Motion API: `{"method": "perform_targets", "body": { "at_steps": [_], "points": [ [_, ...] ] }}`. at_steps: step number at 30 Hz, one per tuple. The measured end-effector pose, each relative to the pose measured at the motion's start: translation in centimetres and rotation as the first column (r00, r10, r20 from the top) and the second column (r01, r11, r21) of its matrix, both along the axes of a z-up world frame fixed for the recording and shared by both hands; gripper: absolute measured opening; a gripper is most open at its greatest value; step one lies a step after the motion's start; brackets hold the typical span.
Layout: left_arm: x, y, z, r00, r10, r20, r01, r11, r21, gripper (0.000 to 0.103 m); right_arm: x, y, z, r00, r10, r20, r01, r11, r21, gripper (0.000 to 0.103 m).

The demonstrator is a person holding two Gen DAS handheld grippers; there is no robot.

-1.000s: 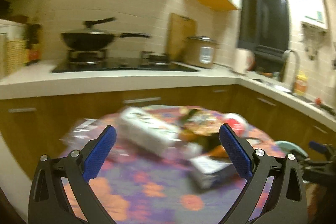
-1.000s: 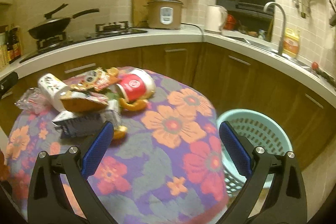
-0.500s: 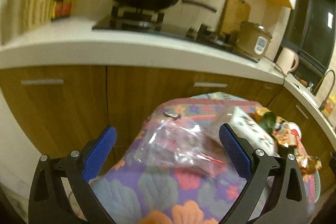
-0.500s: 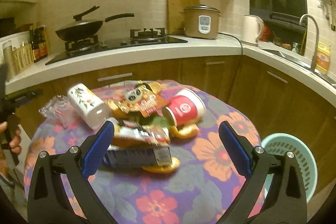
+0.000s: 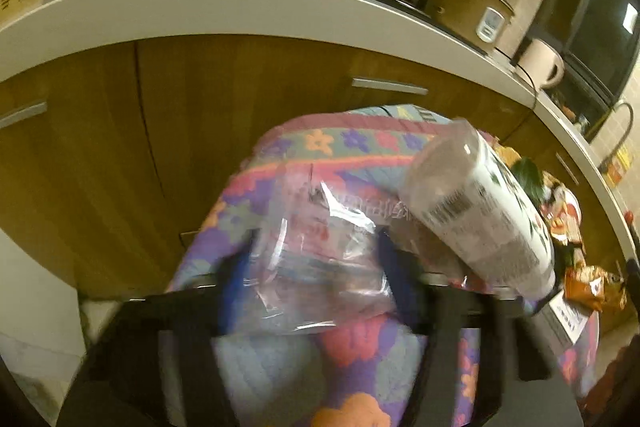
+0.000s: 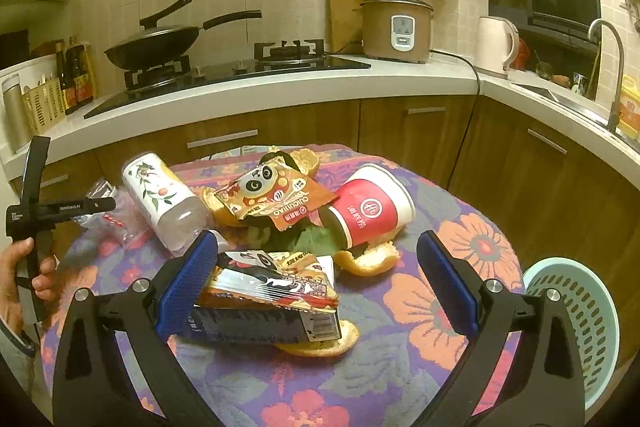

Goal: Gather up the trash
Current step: 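Grasp the clear plastic bag with the left gripper while the right gripper grasps the panda wrapper, then carry the bag and panda wrapper over the blue basket and open both grippers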

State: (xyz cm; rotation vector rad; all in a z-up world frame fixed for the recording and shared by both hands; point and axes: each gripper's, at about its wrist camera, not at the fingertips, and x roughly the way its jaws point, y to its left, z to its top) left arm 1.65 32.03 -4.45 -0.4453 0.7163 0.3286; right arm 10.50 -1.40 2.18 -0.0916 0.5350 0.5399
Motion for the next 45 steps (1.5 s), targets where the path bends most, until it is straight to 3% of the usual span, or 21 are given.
{"method": "perform_targets", "body": {
  "at_steps": [1, 2, 4, 11, 16, 24, 29, 30, 31, 33, 38, 41, 45],
  "points": [
    [-0.1, -0.2, -0.2, 1.0, 0.004, -0.011, -0.004, 1.0, 0.004, 0.017, -0.1, -0.2, -0.1, 1.0, 0.001, 0.001, -0.001, 1.0, 0.001, 0.095],
    [-0.2, -0.3, -0.3, 1.0, 0.001, -0.005, -0.001, 1.0, 0.0, 0.012, -0.2, -0.5, -0.1, 1.0, 0.005, 0.0, -0.005, 1.0, 0.004, 0.095],
    [-0.9, -0.9, -0.2, 1.0, -0.011, 0.023, 0.011, 1.0, -0.002, 0.009, -0.4, -0.9, -0.3, 1.0, 0.013, -0.004, -0.013, 1.0, 0.01, 0.095],
    [-3.8, -3.9, 1.2, 0.991, -0.032, 0.133, 0.033, 0.999, -0.005, 0.005, -0.2, -1.3, -0.3, 0.998, 0.06, -0.026, -0.06, 0.998, -0.002, 0.095],
    [-6.1, -5.5, 3.1, 0.977, -0.033, 0.211, 0.033, 0.999, 0.006, 0.005, -1.0, 0.6, -0.3, 0.988, 0.148, -0.038, -0.149, 0.988, -0.044, 0.095],
    [-7.3, -8.2, 5.3, 0.961, -0.093, 0.259, 0.087, 0.996, 0.035, 0.004, -0.8, 3.6, -1.8, 0.983, 0.165, -0.082, -0.172, 0.981, -0.086, 0.095],
    [-7.7, -9.2, 5.8, 0.95, -0.132, 0.281, 0.128, 0.991, 0.031, 0.005, -0.7, 3.3, -2.9, 0.988, 0.117, -0.102, -0.128, 0.986, -0.107, 0.094],
    [-7.7, -9.3, 5.9, 0.949, -0.136, 0.284, 0.133, 0.991, 0.028, 0.005, -0.7, 3.2, -3.0, 0.987, 0.112, -0.111, -0.124, 0.986, -0.11, 0.089],
    [-7.7, -9.4, 5.9, 0.948, -0.14, 0.286, 0.138, 0.99, 0.025, 0.004, -0.6, 3.1, -3.2, 0.985, 0.115, -0.127, -0.13, 0.985, -0.11, 0.076],
    [-7.8, -9.6, 6.1, 0.943, -0.149, 0.298, 0.151, 0.988, 0.017, 0.004, -0.7, 2.5, -3.3, 0.984, 0.117, -0.137, -0.13, 0.987, -0.092, 0.072],
    [-8.1, -10.2, 6.8, 0.927, -0.173, 0.332, 0.179, 0.984, 0.013, 0.004, -1.5, 0.6, -2.7, 0.986, 0.11, -0.128, -0.114, 0.993, -0.024, 0.041],
    [-8.3, -11.4, 7.6, 0.912, -0.203, 0.358, 0.209, 0.978, 0.022, 0.004, -1.8, -0.6, -2.1, 0.988, 0.104, -0.113, -0.104, 0.995, 0.01, 0.029],
    [-8.0, -13.5, 9.1, 0.887, -0.247, 0.389, 0.251, 0.967, 0.042, 0.004, -2.1, -2.5, -0.7, 0.992, 0.093, -0.083, -0.088, 0.995, 0.054, 0.028]
  ]
}}
